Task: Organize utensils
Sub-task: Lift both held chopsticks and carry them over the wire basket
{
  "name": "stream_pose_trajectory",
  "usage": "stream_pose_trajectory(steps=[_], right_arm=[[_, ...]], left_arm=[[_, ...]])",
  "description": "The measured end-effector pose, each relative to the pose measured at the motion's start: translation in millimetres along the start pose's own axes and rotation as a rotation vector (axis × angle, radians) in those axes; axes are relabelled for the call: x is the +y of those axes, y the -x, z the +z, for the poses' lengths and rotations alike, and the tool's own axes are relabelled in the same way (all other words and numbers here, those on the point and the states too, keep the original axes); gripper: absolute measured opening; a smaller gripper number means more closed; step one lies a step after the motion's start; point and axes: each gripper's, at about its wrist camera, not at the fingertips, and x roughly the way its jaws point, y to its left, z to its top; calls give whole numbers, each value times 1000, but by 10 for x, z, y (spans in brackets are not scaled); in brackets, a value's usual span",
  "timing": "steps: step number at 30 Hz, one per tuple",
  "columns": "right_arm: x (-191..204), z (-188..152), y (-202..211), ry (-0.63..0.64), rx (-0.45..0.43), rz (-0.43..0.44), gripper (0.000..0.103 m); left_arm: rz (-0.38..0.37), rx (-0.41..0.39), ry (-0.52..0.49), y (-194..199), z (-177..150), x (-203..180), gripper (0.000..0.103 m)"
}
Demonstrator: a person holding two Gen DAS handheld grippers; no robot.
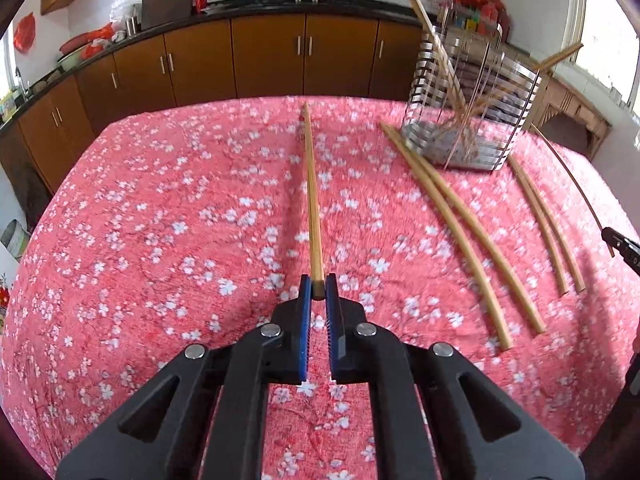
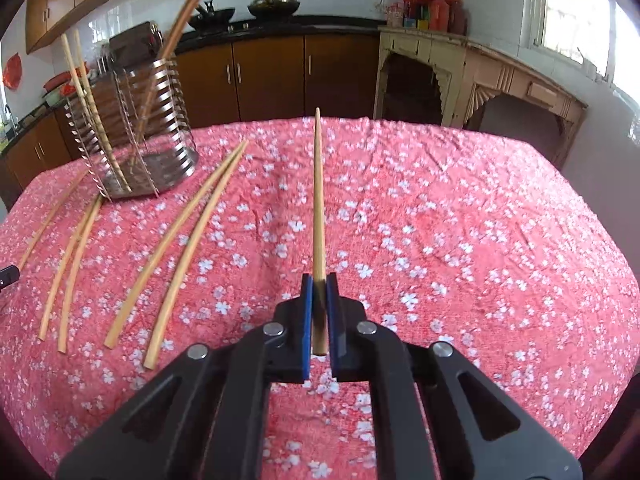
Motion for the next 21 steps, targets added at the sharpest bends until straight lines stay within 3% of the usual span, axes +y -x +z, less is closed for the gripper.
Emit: stream_pose_trajectory(steps=[5, 8, 16, 21], right_arm=[[-37, 74, 327, 2, -92, 3, 8], [-55, 96, 417, -1, -97, 13, 8], [-164, -7, -128, -19, 102, 5, 8], [-200, -102, -281, -16, 150, 11, 8]], left_arm=[[-7, -109, 3, 338, 80, -4, 7], [-4, -178, -3, 528, 157, -39, 7], [-17, -201, -4, 605, 263, -63, 7], [-21, -192, 4, 562, 243, -53, 7]])
